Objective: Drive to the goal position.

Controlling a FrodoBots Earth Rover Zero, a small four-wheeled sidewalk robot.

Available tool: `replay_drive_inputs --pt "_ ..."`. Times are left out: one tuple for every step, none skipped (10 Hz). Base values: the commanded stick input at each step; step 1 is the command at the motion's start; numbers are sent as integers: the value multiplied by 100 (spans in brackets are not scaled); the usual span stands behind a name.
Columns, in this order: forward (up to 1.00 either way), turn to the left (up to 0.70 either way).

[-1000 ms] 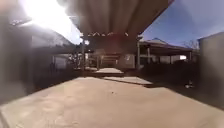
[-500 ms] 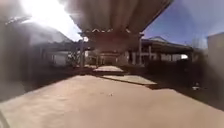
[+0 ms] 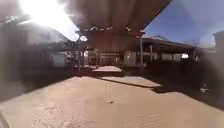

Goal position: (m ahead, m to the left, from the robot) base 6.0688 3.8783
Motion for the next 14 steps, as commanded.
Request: replay_drive_inputs --pt "70 32" --pt "70 23" --pt "70 7" --pt "70 0" --pt "70 0" --pt "70 0" --pt "70 0" --pt "70 0" --pt "70 0" --pt "70 0" --pt "70 0" --pt "70 0" --pt "70 0" --pt "70 0"
